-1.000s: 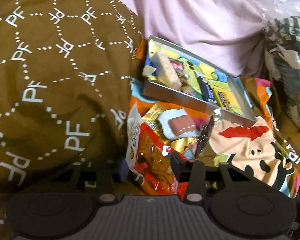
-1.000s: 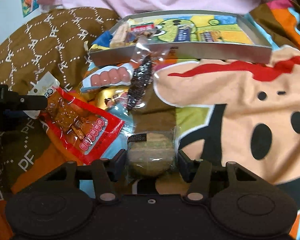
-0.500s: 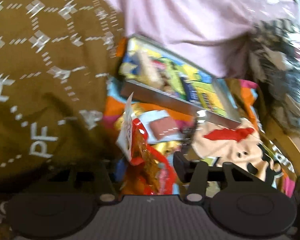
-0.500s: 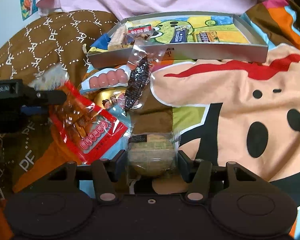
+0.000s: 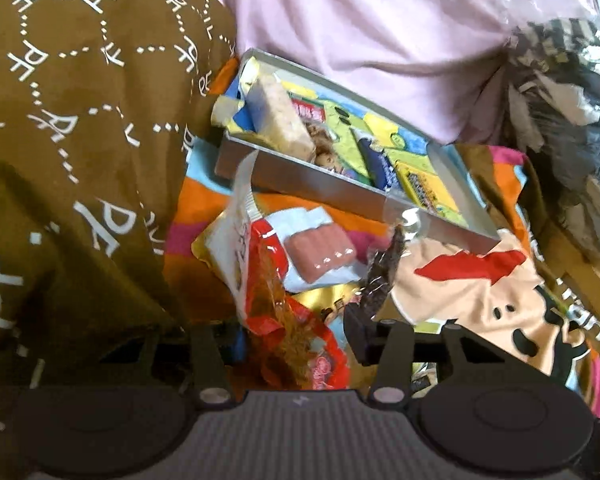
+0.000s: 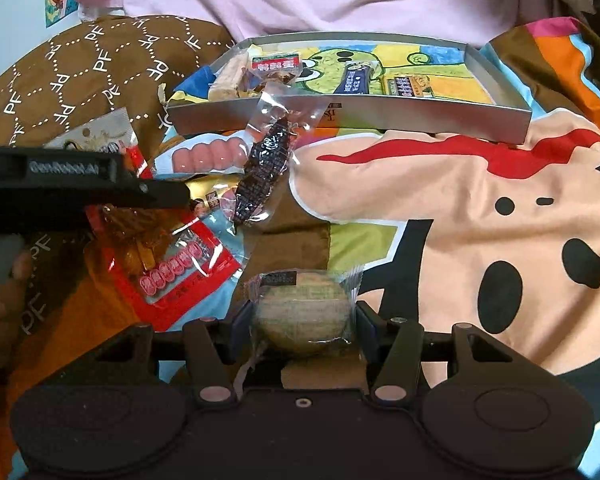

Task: Organize snacks
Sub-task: 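Grasp the white-and-red spicy strip pack with the left tool while the right tool grasps the wrapped round cookie, then carry both held snacks over the grey tray and open both tools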

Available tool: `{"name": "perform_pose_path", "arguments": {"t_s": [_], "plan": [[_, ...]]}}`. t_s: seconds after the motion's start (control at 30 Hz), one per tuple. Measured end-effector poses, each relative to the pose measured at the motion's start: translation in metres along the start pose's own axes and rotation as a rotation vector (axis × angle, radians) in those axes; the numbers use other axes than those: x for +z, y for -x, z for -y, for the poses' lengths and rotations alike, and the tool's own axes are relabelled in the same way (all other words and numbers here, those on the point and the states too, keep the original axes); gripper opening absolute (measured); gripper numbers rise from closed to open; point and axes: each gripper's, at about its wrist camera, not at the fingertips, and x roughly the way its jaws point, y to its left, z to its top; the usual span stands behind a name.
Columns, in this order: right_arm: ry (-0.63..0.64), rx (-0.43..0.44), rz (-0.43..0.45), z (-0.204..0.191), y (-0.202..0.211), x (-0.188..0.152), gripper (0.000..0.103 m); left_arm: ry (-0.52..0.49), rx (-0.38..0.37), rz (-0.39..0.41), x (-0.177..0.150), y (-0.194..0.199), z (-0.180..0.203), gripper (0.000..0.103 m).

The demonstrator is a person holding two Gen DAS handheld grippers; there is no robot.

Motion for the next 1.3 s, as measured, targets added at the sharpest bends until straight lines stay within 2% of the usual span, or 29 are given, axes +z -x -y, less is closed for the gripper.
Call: {"name": "perform_pose_path", "arguments": {"t_s": [0.1, 0.33, 0.53, 0.83, 1.1, 1.3], "plan": [[0.002, 0.001, -0.004, -0.002, -0.007, 0.001, 0.06, -0.04, 0.034, -0.007, -0.006, -0.004, 0.005, 0.049], [0.046, -0.02, -0.011, -0.01, -0.02, 0.0, 0.065, -0.029, 0.1, -0.012, -0.007, 0.004, 0.01, 0.026], [0.105, -0.07, 0.012, -0.02, -0.015, -0.005, 0.056, -0.032, 0.132, 0.015, -0.01, 0.015, 0.024, 0.017], [0.227, -0.178, 0.115, -0.033, 0.011, -0.011, 0.054, -0.145, 0.139, 0.101, -0.016, 0.043, 0.053, 0.015], [0.256, -0.221, 0.275, -0.034, 0.043, -0.004, 0.054, -0.115, 0.112, 0.163, -0.005, 0.06, 0.061, 0.015], [0.219, -0.226, 0.352, -0.022, 0.055, 0.014, 0.054, -0.084, 0.078, 0.223, 0.017, 0.071, 0.07, 0.015]]}}
